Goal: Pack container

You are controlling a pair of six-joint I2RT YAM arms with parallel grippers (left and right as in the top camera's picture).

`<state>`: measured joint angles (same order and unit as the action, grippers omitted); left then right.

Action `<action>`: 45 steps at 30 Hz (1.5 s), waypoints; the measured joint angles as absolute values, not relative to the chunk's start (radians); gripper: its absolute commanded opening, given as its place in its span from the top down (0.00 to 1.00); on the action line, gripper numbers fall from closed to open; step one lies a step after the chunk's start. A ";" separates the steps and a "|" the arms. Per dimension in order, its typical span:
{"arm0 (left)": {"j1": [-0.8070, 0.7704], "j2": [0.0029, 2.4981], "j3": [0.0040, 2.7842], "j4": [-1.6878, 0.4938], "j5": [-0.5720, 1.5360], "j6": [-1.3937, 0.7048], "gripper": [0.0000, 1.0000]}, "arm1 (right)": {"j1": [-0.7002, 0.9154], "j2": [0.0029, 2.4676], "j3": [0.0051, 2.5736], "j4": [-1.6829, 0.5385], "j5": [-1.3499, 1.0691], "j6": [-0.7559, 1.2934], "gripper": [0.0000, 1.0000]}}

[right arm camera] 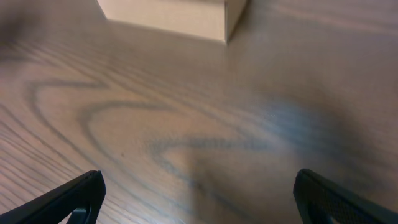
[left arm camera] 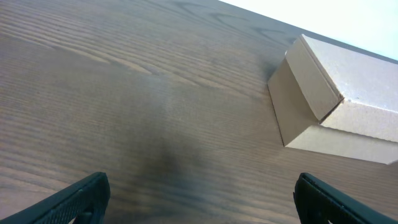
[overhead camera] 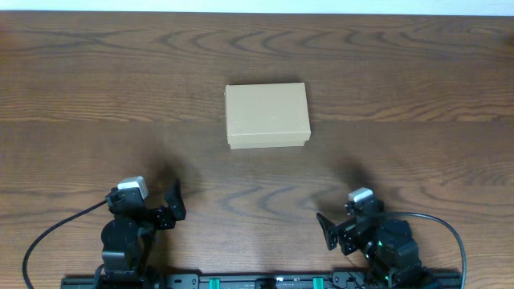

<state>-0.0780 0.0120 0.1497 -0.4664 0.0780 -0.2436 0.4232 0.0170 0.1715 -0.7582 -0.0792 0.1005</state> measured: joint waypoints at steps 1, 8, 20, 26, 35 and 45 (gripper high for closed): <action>-0.078 0.012 0.150 -0.466 0.078 -0.244 0.05 | 0.423 0.017 0.172 -0.749 -0.078 0.099 0.01; -0.078 0.012 0.150 -0.466 0.078 -0.244 0.05 | 0.423 0.015 0.171 -0.743 -0.076 0.097 0.01; -0.078 0.012 0.150 -0.466 0.078 -0.244 0.05 | 0.423 0.015 0.171 -0.743 -0.074 0.094 0.01; -0.078 0.012 0.150 -0.466 0.078 -0.244 0.05 | 0.423 0.015 0.171 -0.743 -0.074 0.094 0.01; -0.078 0.012 0.150 -0.466 0.078 -0.244 0.05 | 0.423 0.015 0.171 -0.743 -0.074 0.094 0.01; -0.078 0.012 0.150 -0.466 0.078 -0.244 0.05 | 0.423 0.015 0.171 -0.743 -0.074 0.094 0.01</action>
